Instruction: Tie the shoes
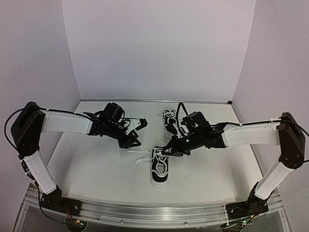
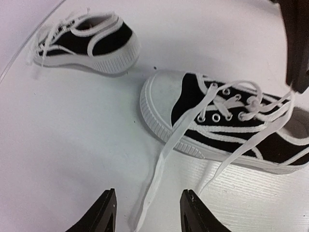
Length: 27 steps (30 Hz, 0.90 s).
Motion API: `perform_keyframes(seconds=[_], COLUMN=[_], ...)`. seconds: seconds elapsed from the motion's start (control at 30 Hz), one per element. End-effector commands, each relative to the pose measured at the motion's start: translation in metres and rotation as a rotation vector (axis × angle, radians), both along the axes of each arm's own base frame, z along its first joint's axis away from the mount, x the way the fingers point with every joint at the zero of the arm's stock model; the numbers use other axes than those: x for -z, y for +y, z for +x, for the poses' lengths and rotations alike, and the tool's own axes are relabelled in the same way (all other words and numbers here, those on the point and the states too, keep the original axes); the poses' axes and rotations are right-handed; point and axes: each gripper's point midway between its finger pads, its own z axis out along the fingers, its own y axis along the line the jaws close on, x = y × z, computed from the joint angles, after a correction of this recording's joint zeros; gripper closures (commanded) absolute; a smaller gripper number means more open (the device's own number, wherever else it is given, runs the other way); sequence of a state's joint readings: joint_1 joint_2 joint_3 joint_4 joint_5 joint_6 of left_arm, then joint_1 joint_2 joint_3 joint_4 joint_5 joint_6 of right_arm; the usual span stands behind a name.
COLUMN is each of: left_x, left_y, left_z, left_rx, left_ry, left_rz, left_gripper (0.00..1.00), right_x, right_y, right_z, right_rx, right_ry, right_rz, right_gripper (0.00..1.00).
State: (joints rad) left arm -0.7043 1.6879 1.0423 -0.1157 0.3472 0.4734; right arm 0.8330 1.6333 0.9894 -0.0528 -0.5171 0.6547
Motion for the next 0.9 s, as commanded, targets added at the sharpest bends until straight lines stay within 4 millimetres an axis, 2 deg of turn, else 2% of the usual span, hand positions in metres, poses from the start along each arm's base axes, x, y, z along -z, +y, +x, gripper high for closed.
perform_keyframes(seconds=[0.0, 0.17, 0.33, 0.37, 0.57, 0.67, 0.77, 0.87], left_x=[0.045, 0.075, 0.089, 0.09, 0.097, 0.072, 0.025, -0.016], left_y=[0.013, 0.016, 0.018, 0.018, 0.025, 0.026, 0.03, 0.04], left_z=[0.001, 0.003, 0.006, 0.006, 0.0, 0.0, 0.005, 0.001], left_rx=[-0.004, 0.005, 0.0, -0.001, -0.058, -0.131, -0.235, -0.353], left_ry=[0.123, 0.185, 0.21, 0.215, 0.311, 0.301, 0.22, 0.21], left_rz=[0.165, 0.254, 0.3, 0.301, 0.35, 0.283, 0.154, 0.051], left_gripper=[0.54, 0.53, 0.57, 0.61, 0.99, 1.0, 1.0, 1.0], right_x=[-0.016, -0.017, -0.015, -0.015, -0.015, -0.014, -0.01, -0.006], right_y=[0.003, 0.003, 0.002, 0.002, 0.002, 0.002, 0.002, 0.001], right_z=[0.001, 0.001, 0.002, 0.002, 0.003, 0.004, 0.005, 0.006], right_rx=[0.0, 0.001, 0.004, 0.005, 0.008, 0.013, 0.016, 0.018], right_ry=[-0.043, -0.045, -0.042, -0.042, -0.045, -0.047, -0.047, -0.047], right_rz=[0.034, 0.034, 0.03, 0.03, 0.028, 0.021, 0.011, 0.001], right_gripper=[1.0, 1.0, 1.0, 1.0, 1.0, 1.0, 1.0, 1.0])
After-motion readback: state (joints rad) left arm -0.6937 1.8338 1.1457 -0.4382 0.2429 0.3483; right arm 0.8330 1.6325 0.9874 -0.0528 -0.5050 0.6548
